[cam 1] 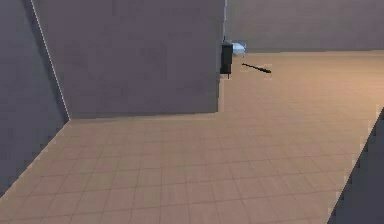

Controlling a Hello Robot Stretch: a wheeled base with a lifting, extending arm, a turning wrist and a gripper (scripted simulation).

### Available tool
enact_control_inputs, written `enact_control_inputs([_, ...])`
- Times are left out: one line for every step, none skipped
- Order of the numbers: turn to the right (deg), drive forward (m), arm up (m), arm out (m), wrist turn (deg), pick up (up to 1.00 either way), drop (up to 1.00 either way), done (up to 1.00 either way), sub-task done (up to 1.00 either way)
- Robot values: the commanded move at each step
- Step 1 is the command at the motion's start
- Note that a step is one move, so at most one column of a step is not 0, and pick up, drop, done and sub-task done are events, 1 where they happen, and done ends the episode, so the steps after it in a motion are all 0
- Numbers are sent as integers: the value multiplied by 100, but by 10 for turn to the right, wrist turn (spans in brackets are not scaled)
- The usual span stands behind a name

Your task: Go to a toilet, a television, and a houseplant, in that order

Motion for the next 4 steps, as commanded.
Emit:
enact_control_inputs([30, 0, 0, 0, 0, 0, 0, 0, 0])
enact_control_inputs([0, 85, 0, 0, 0, 0, 0, 0, 0])
enact_control_inputs([240, 0, 0, 0, 0, 0, 0, 0, 0])
enact_control_inputs([0, 100, 0, 0, 0, 0, 0, 0, 0])
